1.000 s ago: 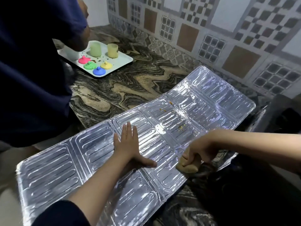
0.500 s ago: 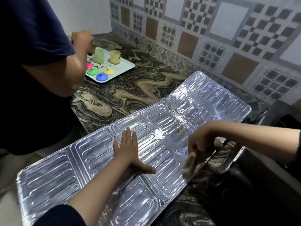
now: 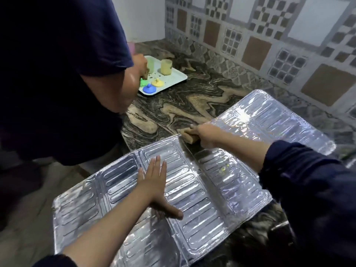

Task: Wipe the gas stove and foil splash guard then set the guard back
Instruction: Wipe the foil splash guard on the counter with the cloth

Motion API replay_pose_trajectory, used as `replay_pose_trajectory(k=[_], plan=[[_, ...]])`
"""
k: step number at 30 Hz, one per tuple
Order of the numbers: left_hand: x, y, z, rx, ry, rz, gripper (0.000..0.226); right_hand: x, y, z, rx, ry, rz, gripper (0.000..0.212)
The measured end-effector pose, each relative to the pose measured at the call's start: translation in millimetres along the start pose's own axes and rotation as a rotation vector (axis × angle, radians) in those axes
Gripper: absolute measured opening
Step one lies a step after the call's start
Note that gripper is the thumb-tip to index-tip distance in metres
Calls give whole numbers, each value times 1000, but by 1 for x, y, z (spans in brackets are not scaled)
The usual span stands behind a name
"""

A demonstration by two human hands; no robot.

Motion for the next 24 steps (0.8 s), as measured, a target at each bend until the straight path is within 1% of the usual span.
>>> replay_pose_trajectory(k=[2,3,6,10,14,18,20,24], plan=[[-2,-1,0,-4,0,-5,164,20,5,-10,-24,-76,-106,67],[-4,-1,1,-13,6,-9,163,25,6,-12,-23,-89,-134,71],[-12,1,10,-40,-1,0,160,33,14,-10,-46,-60,-139,79],[-18,11,39,28,-43,142,153,35,17,-8,-48,-79,-152,78],[-12,28,66,95,-57,250,155,36,17,-6,-33,-88,-176,84],[-3,33,68,66,-78,343,159,34,12,-7,-15,-58,-183,89],[-2,34,68,67,-76,366,160,32,8,-8,-33,-70,-173,86],[-1,36,68,72,-83,389,161,24,-20,-7,-78,-97,-218,84]])
Point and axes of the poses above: each hand's wrist, its own y-axis towards the middle knuckle, its own x-axis out of the palm, z = x × y, the point moved 3 cm from there along y, towards the middle knuckle, and after that the axes turned 5 degrees about -y, right-handed, at the moved point
